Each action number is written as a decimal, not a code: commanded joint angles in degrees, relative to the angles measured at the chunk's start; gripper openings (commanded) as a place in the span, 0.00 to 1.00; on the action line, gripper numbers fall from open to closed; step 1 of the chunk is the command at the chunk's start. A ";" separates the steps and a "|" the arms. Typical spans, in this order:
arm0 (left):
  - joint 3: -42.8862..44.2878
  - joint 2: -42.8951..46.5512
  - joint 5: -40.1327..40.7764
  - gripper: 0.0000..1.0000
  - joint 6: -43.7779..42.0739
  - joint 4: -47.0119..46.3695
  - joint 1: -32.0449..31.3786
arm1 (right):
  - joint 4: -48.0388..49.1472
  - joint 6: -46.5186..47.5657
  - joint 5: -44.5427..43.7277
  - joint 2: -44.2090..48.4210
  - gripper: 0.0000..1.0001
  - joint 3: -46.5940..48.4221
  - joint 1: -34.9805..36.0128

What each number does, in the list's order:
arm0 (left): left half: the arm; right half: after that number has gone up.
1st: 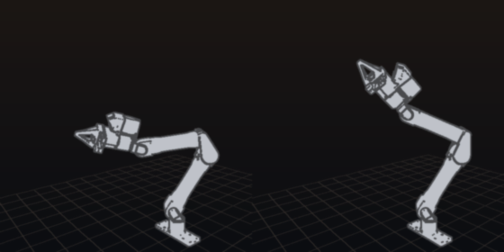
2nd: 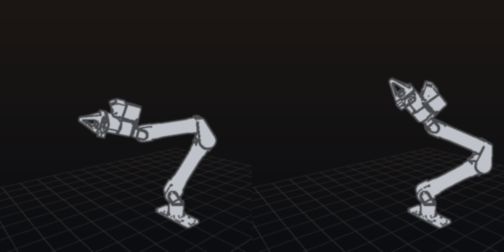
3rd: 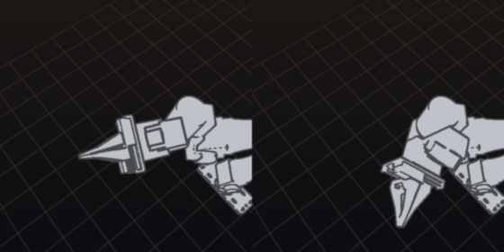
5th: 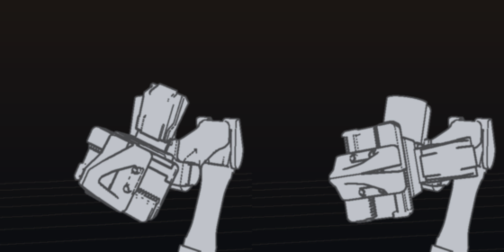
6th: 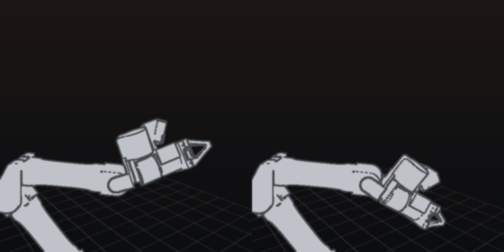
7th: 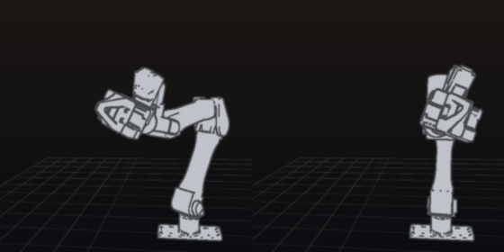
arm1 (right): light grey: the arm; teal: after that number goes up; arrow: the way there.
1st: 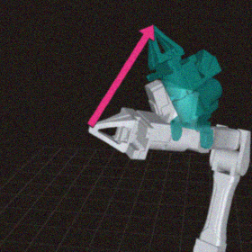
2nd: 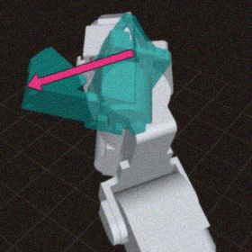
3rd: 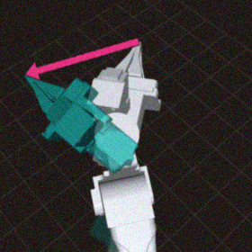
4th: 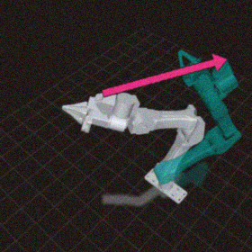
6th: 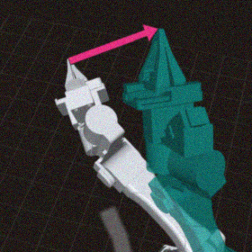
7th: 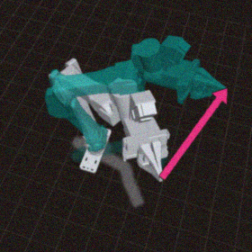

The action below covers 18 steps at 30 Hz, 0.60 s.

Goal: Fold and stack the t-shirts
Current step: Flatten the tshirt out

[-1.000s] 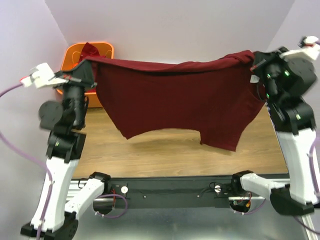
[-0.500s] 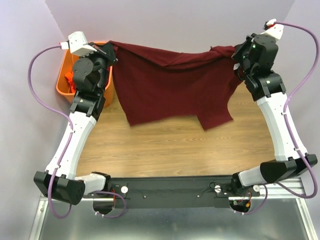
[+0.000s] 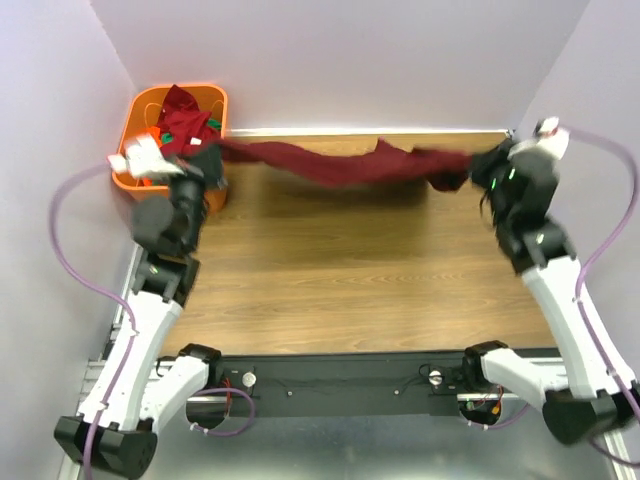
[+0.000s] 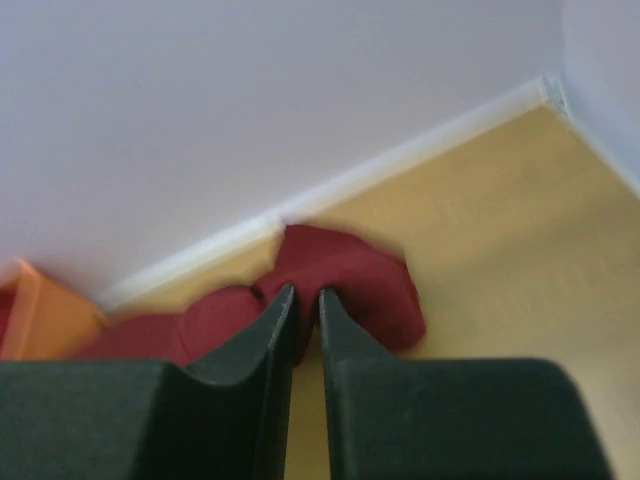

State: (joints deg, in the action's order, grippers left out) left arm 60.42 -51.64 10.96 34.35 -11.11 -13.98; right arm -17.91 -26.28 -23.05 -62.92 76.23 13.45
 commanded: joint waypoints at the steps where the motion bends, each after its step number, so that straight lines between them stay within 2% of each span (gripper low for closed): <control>1: -19.74 4.68 -6.82 0.00 8.51 2.77 0.18 | -1.95 -8.05 3.78 10.05 0.39 -20.28 -0.44; 2: -23.56 5.66 -8.48 0.00 9.67 1.98 0.18 | -2.82 -9.39 5.02 12.18 0.43 -28.07 -0.36; 3: -27.34 6.54 -9.28 0.00 12.03 1.45 0.18 | -3.00 -10.10 6.86 13.94 0.56 -32.41 -0.36; 4: -33.90 7.77 -9.90 0.00 12.84 0.84 0.18 | -3.35 -12.80 8.79 15.27 0.61 -35.59 -0.44; 6: -41.13 8.57 -10.70 0.00 15.03 -0.57 0.18 | -4.15 -16.24 14.40 19.13 0.69 -43.65 -0.44; 11: -45.83 9.53 -10.35 0.00 15.75 -1.45 0.09 | -2.31 -18.10 19.70 18.72 0.71 -49.06 -0.36; 15: -45.48 9.28 -9.30 0.00 15.22 -1.45 0.09 | 0.76 -16.79 19.97 14.14 0.70 -47.32 -0.18; 18: -44.43 7.78 -9.03 0.00 14.70 -1.63 0.09 | 4.19 -14.77 18.13 7.92 0.65 -43.28 -0.01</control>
State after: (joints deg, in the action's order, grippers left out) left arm 14.13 -43.18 2.00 48.97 -10.02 -13.98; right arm -19.59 -42.02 -5.54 -50.52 28.29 13.39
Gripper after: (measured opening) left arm 0.005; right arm 0.663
